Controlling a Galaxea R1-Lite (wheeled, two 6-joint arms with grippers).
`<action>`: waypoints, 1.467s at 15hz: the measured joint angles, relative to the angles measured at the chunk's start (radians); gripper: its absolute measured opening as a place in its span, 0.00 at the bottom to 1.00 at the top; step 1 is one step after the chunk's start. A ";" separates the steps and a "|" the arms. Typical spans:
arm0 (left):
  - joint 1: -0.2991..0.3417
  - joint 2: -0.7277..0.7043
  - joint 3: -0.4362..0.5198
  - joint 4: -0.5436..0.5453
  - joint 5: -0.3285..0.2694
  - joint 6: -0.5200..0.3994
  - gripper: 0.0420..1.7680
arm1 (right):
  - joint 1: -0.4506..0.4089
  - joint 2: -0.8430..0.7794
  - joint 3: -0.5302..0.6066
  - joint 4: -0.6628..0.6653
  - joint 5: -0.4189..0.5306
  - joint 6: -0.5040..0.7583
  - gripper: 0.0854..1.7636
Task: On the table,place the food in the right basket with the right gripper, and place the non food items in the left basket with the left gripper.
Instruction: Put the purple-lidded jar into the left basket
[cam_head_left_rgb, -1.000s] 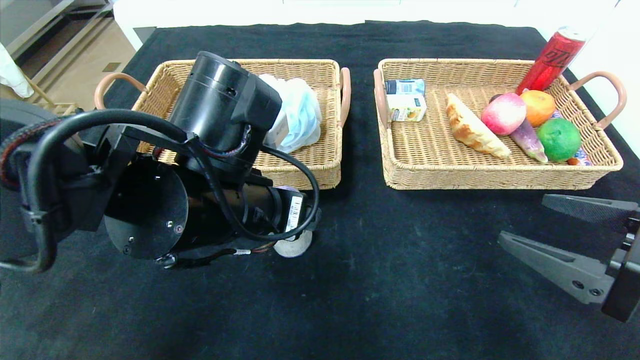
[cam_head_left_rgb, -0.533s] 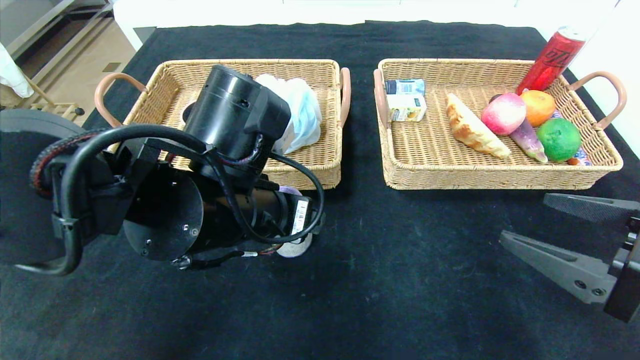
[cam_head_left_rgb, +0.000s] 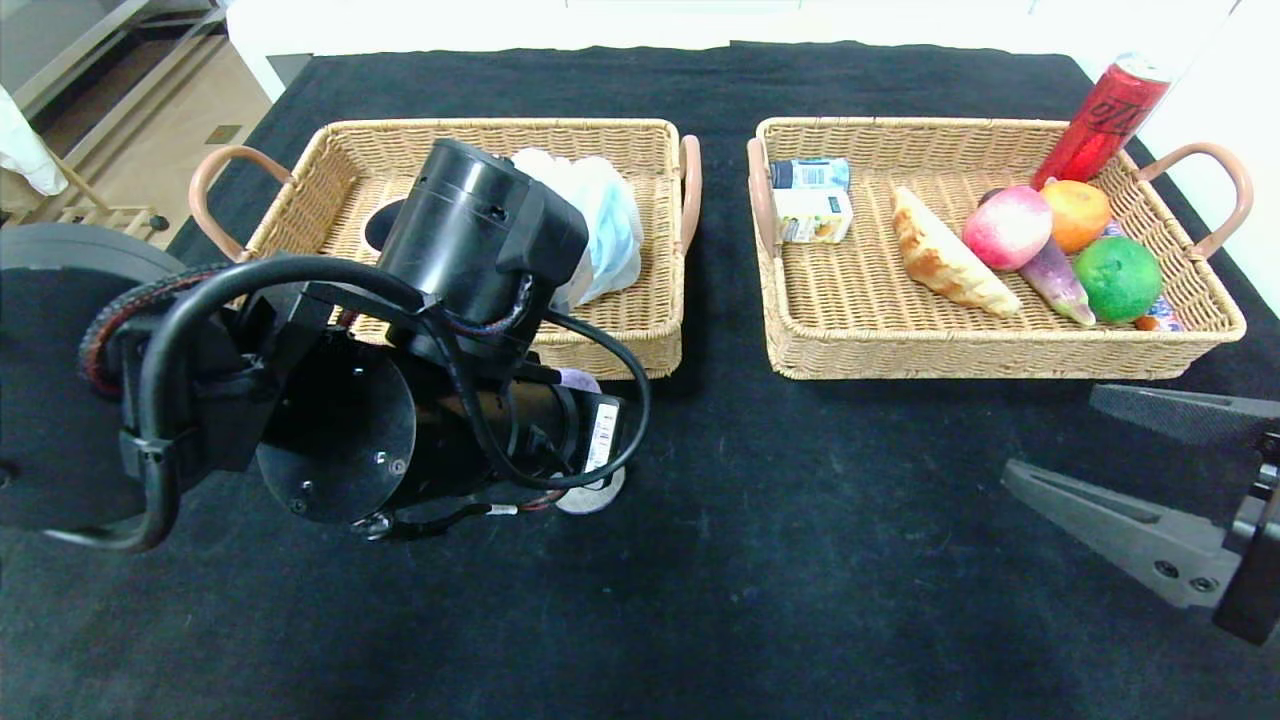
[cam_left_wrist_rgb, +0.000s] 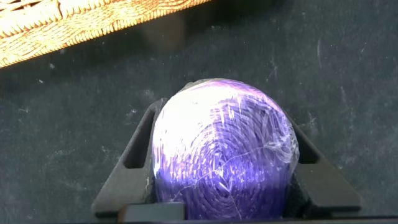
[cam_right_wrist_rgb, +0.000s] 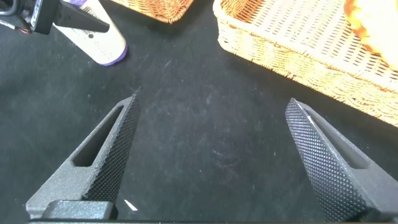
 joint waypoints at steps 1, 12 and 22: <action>0.000 0.001 0.000 0.000 0.000 0.000 0.53 | 0.001 0.000 0.001 0.000 0.000 0.000 0.97; -0.008 -0.037 0.005 0.007 -0.034 0.005 0.52 | 0.005 0.001 0.006 0.004 0.000 -0.002 0.97; 0.059 -0.275 0.046 0.013 -0.048 0.077 0.51 | 0.013 0.007 0.013 0.007 0.003 -0.002 0.97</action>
